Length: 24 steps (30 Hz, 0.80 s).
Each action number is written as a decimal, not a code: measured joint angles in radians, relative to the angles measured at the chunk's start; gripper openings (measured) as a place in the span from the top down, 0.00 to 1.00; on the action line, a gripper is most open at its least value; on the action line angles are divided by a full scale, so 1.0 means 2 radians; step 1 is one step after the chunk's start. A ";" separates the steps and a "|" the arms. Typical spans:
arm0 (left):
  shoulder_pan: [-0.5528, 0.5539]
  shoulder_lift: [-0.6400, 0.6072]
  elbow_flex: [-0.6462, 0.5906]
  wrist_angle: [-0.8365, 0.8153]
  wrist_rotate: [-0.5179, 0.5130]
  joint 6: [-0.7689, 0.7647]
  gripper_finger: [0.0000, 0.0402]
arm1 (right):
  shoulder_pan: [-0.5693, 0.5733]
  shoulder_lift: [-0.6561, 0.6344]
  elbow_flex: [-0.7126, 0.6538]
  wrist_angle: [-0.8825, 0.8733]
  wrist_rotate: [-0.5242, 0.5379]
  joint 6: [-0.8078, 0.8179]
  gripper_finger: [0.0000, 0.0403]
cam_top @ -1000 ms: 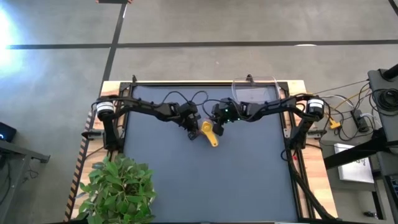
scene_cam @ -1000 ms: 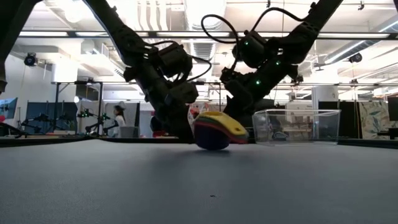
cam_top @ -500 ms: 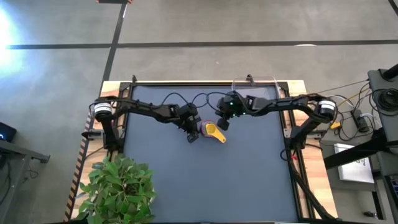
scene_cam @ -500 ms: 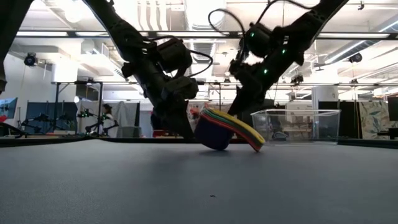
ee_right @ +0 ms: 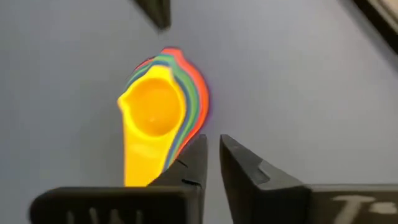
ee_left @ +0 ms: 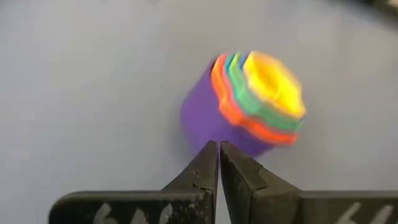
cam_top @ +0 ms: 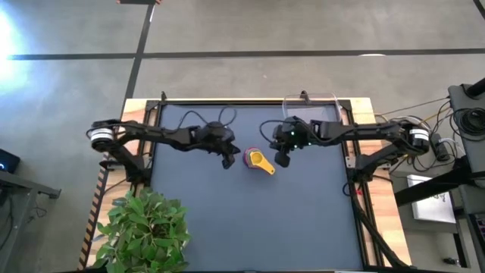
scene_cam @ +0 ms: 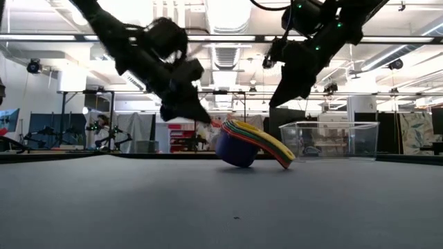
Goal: Nest measuring cups in basket
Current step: Adjust the stacked measuring cups on the table
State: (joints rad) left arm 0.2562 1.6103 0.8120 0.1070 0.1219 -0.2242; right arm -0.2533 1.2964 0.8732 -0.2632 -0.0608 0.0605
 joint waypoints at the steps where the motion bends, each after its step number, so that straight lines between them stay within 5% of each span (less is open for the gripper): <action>1: 0.000 -0.010 -0.016 0.035 0.000 -0.003 1.00 | 0.006 -0.001 -0.002 -0.002 0.000 0.001 0.90; 6: -0.001 -0.031 -0.071 0.178 0.013 -0.016 1.00 | 0.033 0.006 -0.005 -0.007 0.000 0.011 0.74; 13: -0.004 -0.002 -0.055 0.217 0.039 0.015 1.00 | 0.052 0.023 -0.005 0.021 0.015 0.027 0.53; 24: 0.004 0.090 -0.051 0.369 0.093 0.046 1.00 | 0.093 -0.009 -0.011 0.036 0.072 0.026 0.50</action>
State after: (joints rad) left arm 0.2647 1.7908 0.7102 0.8443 0.3075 -0.1329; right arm -0.0681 1.2785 0.8519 -0.1921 0.0823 0.1118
